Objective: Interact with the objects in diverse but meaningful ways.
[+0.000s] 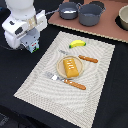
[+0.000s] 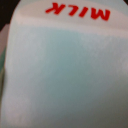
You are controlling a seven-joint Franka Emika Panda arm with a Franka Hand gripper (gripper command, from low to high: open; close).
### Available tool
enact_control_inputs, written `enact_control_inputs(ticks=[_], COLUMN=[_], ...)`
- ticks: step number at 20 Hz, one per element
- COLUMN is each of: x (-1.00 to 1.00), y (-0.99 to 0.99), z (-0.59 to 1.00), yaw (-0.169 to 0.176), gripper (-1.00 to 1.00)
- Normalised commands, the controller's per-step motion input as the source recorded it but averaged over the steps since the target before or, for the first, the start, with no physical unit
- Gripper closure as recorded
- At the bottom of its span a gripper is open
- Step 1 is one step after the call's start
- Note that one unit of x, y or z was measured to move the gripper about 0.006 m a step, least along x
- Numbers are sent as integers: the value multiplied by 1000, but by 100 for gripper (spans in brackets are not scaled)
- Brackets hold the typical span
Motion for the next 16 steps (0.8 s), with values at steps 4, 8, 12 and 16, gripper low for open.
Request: enact_control_inputs(ticks=[4, 8, 12, 16], x=[283, 202, 605, 939], y=[20, 0, -4, -9], z=[324, 196, 596, 184], yaw=[-37, -12, 0, -4], gripper=[-100, -100, -100, -100])
